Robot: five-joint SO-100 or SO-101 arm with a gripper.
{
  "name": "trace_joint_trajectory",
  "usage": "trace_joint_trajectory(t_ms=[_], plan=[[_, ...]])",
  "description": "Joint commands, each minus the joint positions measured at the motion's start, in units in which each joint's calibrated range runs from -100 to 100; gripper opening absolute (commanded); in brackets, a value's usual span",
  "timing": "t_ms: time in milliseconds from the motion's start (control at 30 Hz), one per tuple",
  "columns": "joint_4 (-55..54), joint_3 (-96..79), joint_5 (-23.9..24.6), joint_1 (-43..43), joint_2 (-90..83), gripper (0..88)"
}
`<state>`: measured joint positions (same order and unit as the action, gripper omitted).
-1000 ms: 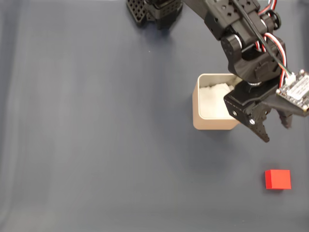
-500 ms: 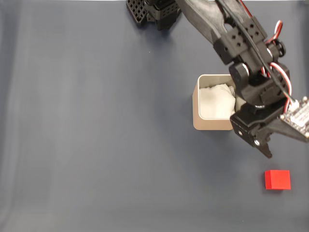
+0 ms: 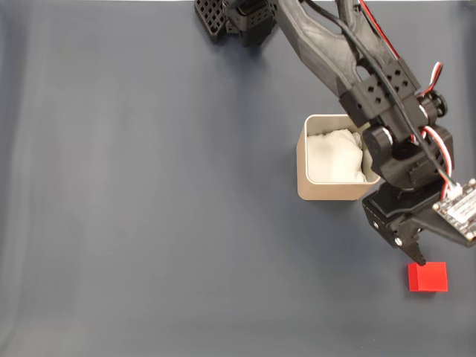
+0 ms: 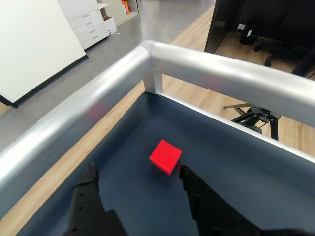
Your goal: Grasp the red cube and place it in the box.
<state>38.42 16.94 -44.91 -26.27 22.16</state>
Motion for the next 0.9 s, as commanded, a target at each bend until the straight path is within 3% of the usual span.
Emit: trace_joint_trajectory(t_ms=[0, 867], plan=[[-1.0, 5.2, 0.5, 0.7, 1.0, 42.5], [-3.8, 9.4, 1.1, 3.9, 11.5, 45.3]])
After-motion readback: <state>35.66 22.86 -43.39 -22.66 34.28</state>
